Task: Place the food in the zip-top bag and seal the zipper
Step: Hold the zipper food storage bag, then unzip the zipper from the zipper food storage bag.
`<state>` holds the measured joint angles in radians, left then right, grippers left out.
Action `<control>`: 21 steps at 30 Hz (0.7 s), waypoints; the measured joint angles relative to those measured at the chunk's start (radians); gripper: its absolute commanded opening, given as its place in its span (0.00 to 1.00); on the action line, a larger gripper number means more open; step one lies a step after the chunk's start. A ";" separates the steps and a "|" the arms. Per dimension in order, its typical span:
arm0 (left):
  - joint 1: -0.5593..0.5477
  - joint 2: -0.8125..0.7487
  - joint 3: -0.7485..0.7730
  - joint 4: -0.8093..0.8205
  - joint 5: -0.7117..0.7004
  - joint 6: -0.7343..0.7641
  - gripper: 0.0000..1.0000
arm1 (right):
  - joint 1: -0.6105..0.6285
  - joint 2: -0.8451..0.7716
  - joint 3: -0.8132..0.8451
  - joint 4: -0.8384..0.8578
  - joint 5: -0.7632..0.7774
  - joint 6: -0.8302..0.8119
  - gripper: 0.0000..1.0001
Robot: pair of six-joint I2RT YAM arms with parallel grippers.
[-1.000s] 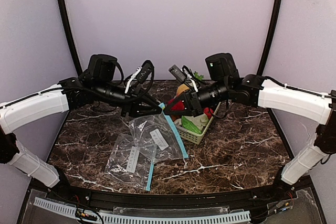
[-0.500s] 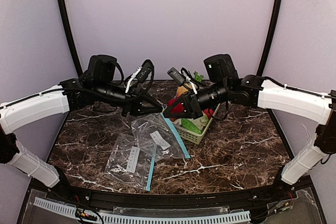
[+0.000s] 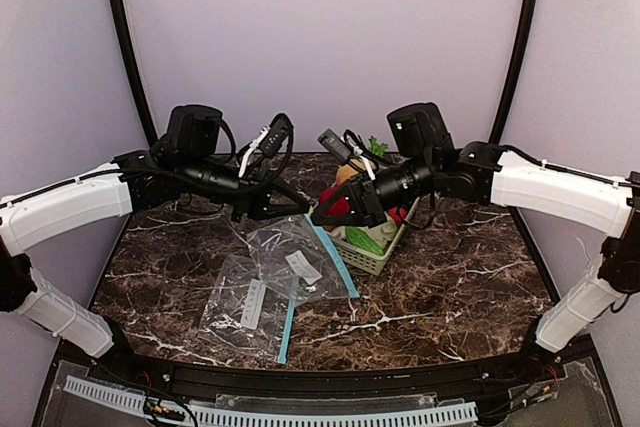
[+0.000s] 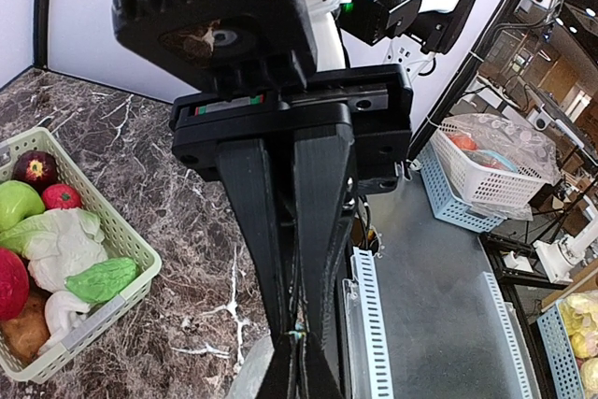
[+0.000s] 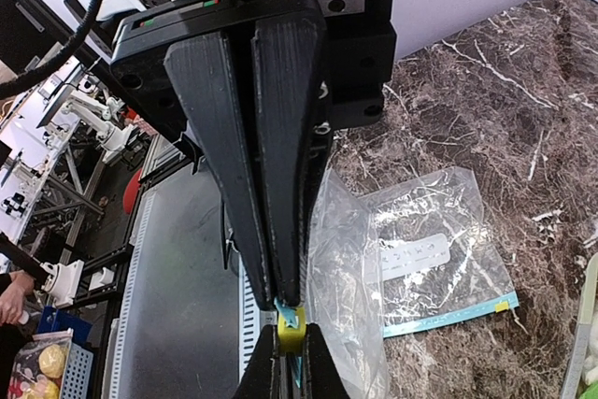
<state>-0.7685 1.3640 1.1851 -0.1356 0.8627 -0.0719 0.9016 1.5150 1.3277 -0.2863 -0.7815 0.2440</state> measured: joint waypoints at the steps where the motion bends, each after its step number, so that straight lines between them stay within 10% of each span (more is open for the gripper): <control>1: 0.000 0.000 -0.001 0.001 0.000 0.000 0.01 | 0.000 0.000 0.000 0.000 0.003 0.000 0.00; 21: 0.011 -0.011 -0.018 0.018 -0.029 -0.013 0.01 | 0.004 0.000 0.000 -0.006 0.034 -0.005 0.00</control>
<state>-0.7578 1.3533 1.1671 -0.1173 0.8337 -0.0849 0.9054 1.5150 1.3277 -0.2920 -0.7471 0.2394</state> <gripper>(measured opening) 0.007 0.042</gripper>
